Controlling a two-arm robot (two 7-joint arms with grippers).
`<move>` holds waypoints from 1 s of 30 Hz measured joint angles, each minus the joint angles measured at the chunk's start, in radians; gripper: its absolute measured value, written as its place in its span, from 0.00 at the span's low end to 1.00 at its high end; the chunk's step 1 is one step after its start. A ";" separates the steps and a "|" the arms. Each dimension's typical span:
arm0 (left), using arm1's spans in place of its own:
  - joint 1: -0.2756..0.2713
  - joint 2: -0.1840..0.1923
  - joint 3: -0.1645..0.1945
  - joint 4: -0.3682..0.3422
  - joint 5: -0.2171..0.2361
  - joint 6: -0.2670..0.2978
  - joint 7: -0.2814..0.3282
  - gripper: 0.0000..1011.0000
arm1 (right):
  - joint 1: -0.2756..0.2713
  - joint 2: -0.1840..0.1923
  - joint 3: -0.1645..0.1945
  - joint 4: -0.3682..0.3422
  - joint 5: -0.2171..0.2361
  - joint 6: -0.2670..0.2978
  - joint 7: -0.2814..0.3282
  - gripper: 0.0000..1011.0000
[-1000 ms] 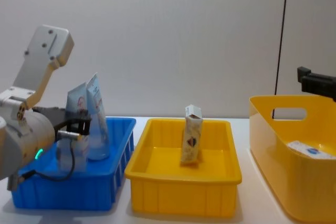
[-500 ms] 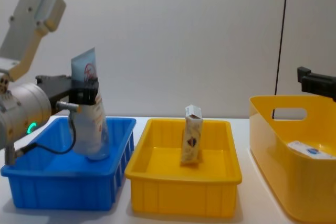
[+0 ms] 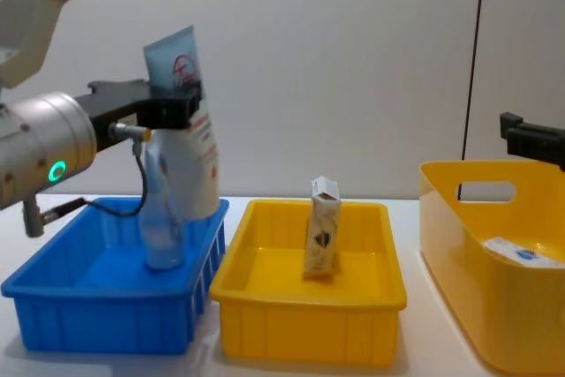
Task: Bimanual collaborative sorting of washing and personal care products
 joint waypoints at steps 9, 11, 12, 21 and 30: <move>-0.036 -0.013 0.019 0.004 -0.038 -0.024 -0.095 0.22 | 0.000 0.000 0.000 0.000 0.000 0.000 0.000 0.99; -0.053 -0.020 0.029 0.013 -0.045 -0.031 -0.120 0.22 | 0.000 0.000 0.000 0.000 0.000 0.000 0.000 0.99; -0.056 -0.021 0.031 0.015 -0.047 -0.032 -0.127 0.22 | 0.000 0.000 0.000 0.000 0.000 0.000 0.000 0.99; -0.127 -0.050 0.080 0.069 -0.065 -0.056 -0.212 0.22 | 0.000 0.000 0.000 0.000 0.000 0.000 0.000 0.99; -0.177 -0.069 0.115 0.111 -0.070 -0.069 -0.263 0.22 | 0.002 0.000 0.000 0.001 0.002 0.000 0.007 0.99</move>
